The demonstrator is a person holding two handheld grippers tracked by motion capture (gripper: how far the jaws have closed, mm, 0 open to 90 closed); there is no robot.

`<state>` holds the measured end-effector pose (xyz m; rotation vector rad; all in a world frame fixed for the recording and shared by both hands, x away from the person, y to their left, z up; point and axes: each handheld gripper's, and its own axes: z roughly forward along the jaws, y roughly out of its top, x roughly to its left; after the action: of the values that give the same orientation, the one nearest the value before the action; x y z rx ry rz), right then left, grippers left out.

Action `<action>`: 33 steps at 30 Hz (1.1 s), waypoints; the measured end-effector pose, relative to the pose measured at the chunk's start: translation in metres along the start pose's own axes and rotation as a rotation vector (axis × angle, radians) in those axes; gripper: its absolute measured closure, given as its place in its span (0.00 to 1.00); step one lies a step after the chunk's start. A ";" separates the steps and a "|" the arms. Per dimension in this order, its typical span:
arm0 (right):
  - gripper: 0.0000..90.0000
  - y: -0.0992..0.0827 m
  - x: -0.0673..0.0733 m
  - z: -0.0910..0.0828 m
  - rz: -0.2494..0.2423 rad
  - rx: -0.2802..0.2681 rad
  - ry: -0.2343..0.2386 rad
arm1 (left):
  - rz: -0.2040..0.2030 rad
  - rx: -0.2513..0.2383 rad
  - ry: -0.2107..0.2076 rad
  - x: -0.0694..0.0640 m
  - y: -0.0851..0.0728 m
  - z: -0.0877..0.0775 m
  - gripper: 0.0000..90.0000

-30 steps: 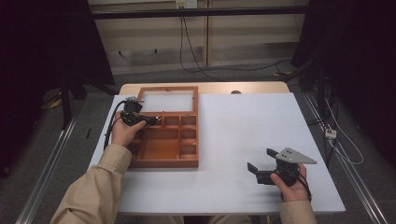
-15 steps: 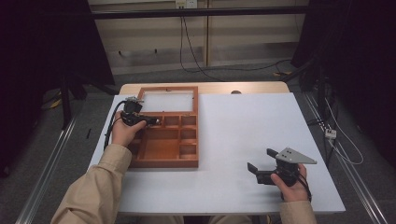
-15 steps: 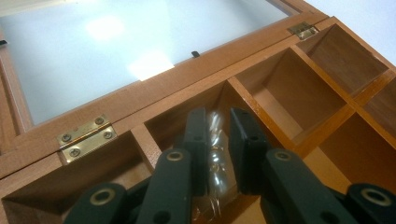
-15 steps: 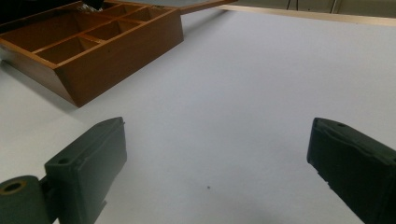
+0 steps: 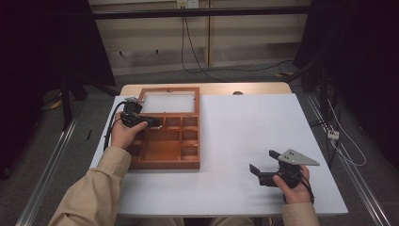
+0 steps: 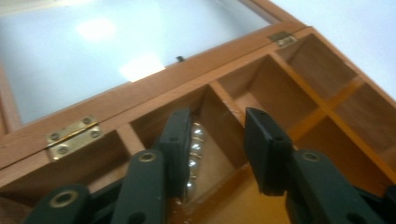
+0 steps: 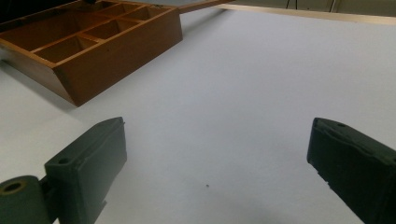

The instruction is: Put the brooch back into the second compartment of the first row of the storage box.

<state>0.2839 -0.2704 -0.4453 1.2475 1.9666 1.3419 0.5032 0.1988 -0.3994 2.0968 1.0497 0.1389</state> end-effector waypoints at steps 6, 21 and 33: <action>0.05 0.001 0.001 0.002 -0.002 0.001 0.003 | 0.004 -0.011 -0.029 -0.009 -0.002 -0.007 0.48; 0.05 0.002 0.004 0.004 -0.006 0.005 0.009 | 0.092 -0.067 -0.180 -0.056 -0.032 -0.044 0.21; 0.05 0.002 0.007 0.004 -0.011 0.007 0.014 | 0.155 -0.121 -0.240 -0.079 -0.087 -0.072 0.18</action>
<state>0.2846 -0.2618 -0.4442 1.2320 1.9868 1.3427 0.3665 0.2157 -0.3907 2.0254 0.7192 0.0254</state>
